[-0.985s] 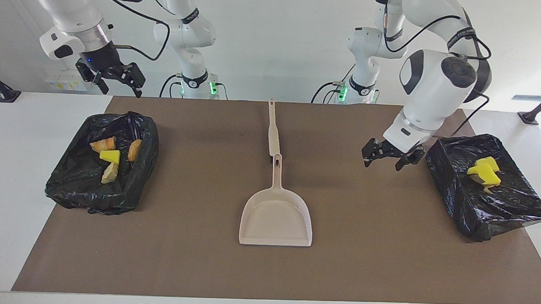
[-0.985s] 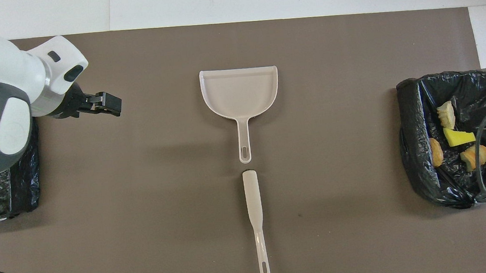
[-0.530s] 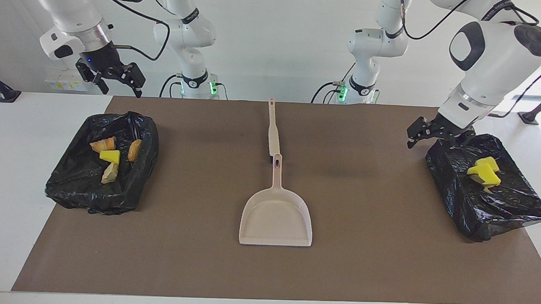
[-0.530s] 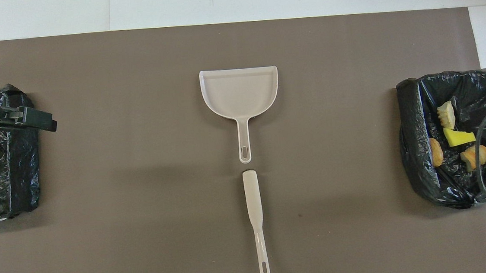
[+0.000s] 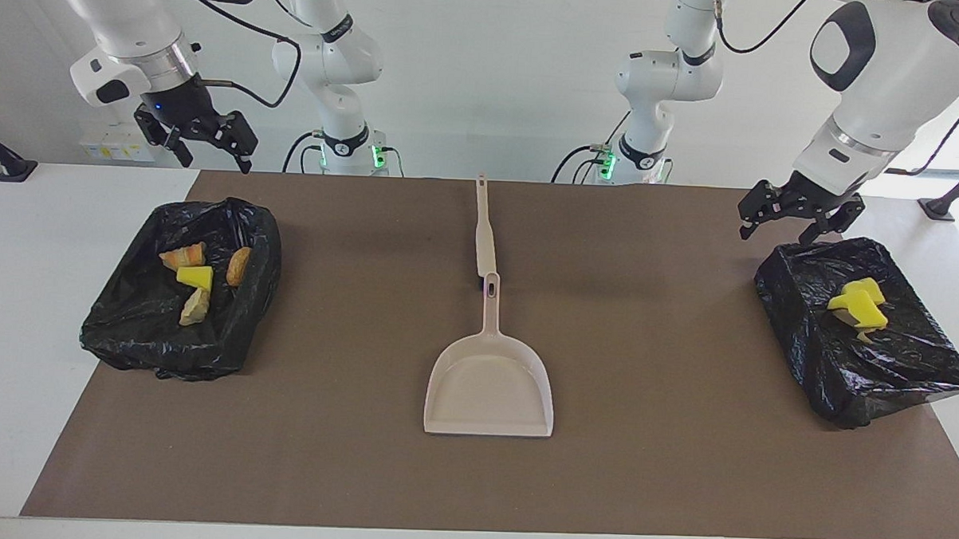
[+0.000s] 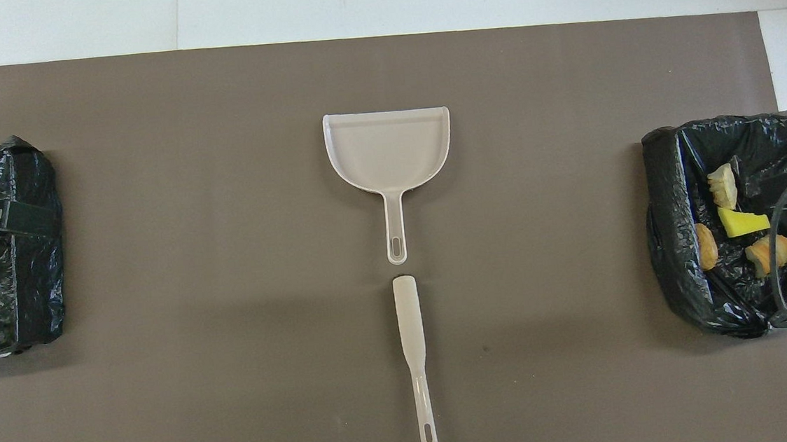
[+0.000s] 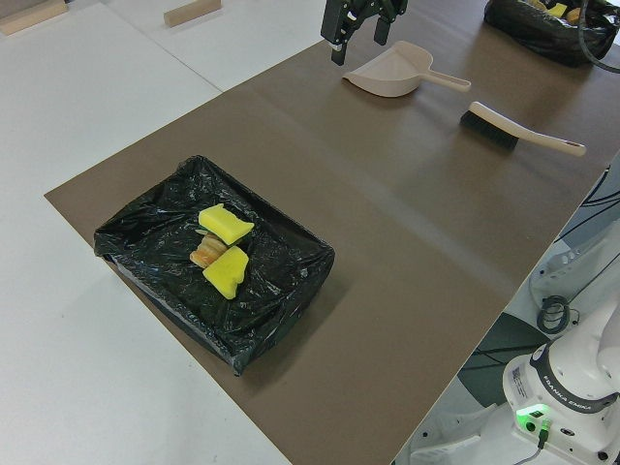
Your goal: Sweep and dump trash in bin
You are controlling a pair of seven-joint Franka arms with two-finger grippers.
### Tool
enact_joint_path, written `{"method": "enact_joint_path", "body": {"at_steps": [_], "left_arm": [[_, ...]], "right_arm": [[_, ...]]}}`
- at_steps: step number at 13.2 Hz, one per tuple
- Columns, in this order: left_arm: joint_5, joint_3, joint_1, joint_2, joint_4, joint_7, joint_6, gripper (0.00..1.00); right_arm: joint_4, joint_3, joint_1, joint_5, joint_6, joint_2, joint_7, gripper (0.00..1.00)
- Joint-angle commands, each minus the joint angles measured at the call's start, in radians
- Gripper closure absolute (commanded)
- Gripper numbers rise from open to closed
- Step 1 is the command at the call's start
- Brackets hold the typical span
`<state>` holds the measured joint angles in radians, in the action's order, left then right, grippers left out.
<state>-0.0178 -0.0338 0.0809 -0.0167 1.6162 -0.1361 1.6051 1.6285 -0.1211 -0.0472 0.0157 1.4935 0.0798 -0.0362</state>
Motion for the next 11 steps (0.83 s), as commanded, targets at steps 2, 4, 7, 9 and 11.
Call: {"method": "enact_joint_path", "body": {"at_steps": [2,4,7,9,11], "left_arm": [[0.016,0.003,-0.009,-0.040,0.045,-0.016,0.010,0.00],[0.016,0.003,-0.009,-0.039,0.033,-0.017,0.009,0.00],[0.016,0.003,-0.007,-0.035,0.027,-0.016,0.012,0.00],[0.016,0.005,-0.007,-0.035,0.027,-0.017,0.009,0.00],[0.015,0.005,-0.007,-0.037,0.028,-0.017,0.010,0.00]], "right_arm": [[0.024,-0.002,0.004,-0.007,0.007,0.021,0.035,0.00],[0.024,-0.002,0.004,-0.005,0.007,0.021,0.035,0.00],[0.024,-0.002,0.006,-0.005,0.008,0.021,0.035,0.00],[0.024,-0.002,0.006,-0.005,0.007,0.021,0.038,0.00],[0.027,-0.002,0.006,-0.005,0.007,0.021,0.038,0.00]]}}
